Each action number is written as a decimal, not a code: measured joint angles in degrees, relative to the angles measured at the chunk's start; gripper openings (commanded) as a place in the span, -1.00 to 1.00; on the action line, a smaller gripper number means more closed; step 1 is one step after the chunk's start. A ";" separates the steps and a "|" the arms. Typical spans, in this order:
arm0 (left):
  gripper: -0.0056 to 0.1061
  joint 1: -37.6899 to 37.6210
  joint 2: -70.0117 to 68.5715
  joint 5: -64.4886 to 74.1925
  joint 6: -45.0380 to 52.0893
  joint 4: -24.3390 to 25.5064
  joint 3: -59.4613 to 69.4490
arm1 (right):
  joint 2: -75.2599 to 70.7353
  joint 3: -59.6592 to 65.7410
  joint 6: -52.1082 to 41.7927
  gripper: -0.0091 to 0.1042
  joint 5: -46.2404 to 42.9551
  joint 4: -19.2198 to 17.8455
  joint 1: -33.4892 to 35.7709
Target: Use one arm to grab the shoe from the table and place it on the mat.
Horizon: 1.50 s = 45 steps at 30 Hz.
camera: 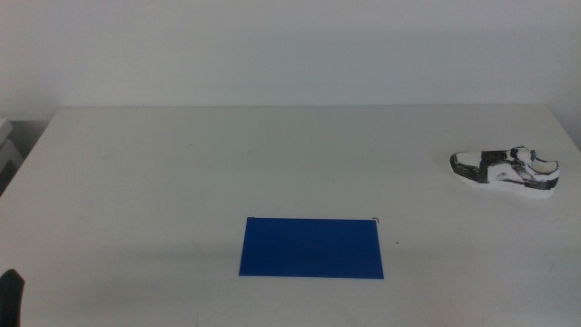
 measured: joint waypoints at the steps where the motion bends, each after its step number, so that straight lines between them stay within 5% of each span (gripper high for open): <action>1: 0.78 0.00 0.00 0.00 0.00 0.00 0.00 | 0.00 0.00 0.00 0.78 0.58 -0.30 0.00; 12: 0.78 0.00 0.00 0.00 0.00 0.00 0.00 | 5.63 -12.15 0.00 0.78 17.57 -2.14 0.00; 27: 0.78 0.00 0.00 0.00 0.00 0.00 0.00 | 34.08 -34.89 0.00 0.78 20.43 -4.51 0.00; 45: 0.78 0.00 0.00 0.00 0.00 0.00 0.00 | 70.60 -76.81 1.40 0.78 49.46 -7.93 0.00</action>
